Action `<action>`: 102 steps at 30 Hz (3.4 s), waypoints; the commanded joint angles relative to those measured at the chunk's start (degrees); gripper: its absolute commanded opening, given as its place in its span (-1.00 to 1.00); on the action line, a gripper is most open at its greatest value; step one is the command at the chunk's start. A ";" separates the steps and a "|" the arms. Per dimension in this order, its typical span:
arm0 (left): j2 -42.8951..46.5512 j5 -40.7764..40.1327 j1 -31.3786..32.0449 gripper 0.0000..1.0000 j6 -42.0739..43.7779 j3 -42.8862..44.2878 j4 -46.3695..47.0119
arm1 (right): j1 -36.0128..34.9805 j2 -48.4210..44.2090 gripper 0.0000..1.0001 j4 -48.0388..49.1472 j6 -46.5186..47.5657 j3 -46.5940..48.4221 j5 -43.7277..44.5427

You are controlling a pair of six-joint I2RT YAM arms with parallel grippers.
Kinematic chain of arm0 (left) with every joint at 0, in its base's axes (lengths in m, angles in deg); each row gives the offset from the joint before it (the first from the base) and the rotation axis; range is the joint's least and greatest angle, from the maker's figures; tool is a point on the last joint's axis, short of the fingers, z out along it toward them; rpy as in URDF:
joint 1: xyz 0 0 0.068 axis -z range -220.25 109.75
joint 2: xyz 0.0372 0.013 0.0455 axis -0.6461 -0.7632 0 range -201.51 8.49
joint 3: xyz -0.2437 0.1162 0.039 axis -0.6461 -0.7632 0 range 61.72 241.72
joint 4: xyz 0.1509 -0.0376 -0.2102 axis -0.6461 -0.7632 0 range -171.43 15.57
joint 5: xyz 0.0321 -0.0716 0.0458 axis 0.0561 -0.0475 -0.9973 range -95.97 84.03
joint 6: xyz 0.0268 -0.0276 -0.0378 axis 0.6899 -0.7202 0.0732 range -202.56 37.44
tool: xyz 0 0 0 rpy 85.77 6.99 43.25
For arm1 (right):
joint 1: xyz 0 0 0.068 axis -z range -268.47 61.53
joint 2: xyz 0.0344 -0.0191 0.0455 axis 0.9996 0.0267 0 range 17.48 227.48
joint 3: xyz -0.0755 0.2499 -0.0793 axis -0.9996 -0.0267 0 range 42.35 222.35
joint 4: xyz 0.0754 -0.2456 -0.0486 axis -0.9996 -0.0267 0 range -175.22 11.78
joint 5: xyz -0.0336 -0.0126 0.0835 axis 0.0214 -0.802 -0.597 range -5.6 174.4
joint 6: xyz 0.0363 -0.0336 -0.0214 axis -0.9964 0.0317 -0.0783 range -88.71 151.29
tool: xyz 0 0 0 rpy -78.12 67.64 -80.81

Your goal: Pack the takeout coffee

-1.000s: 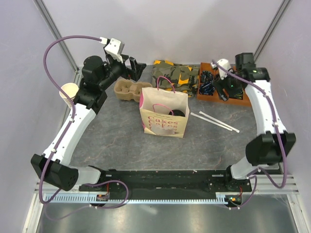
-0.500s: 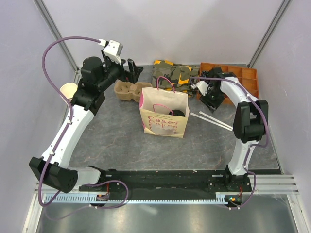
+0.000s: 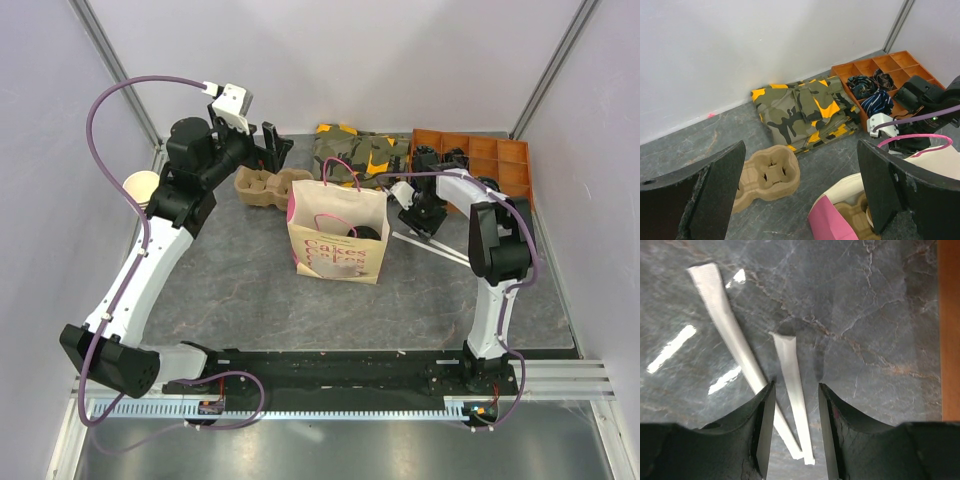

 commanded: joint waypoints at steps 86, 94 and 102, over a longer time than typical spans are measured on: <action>3.71 -4.47 -3.42 0.99 -3.03 0.42 1.07 | -28.06 -25.80 -1.00 9.97 -21.84 19.25 -23.02; 3.88 -4.21 -4.56 0.99 -2.77 0.51 0.11 | -28.06 -27.21 -1.00 8.83 -17.45 11.60 -24.78; 3.79 -3.60 -4.83 0.99 -2.68 0.42 -0.60 | -28.59 -25.54 -0.89 6.28 -15.42 10.36 -25.31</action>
